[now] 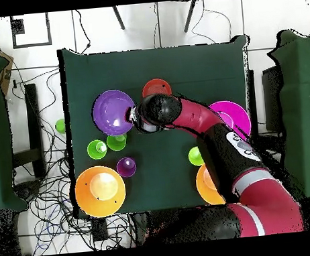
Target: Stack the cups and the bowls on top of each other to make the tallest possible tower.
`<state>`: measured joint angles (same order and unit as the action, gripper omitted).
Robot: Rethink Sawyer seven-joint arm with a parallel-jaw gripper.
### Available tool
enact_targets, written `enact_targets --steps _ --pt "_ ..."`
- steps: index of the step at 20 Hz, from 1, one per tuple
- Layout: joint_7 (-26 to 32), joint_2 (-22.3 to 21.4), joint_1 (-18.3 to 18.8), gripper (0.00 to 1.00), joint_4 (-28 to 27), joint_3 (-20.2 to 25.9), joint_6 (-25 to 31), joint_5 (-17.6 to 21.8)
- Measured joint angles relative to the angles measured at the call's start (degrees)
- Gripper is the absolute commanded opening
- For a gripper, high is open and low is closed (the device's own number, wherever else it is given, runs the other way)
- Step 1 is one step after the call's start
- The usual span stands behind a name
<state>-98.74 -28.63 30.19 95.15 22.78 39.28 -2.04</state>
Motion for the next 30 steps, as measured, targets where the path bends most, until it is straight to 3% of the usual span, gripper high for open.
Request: enact_targets --steps 7,14,25,30 --pt "0.00 1.42 2.89 0.00 0.60 3.75 8.07 -7.43" --pt "0.00 4.09 6.37 0.00 1.92 6.80 9.17 -11.28" --pt "0.00 7.16 8.06 0.00 2.05 8.03 9.16 -11.12" --pt "0.00 7.87 8.47 0.00 2.03 8.22 9.17 -9.23"
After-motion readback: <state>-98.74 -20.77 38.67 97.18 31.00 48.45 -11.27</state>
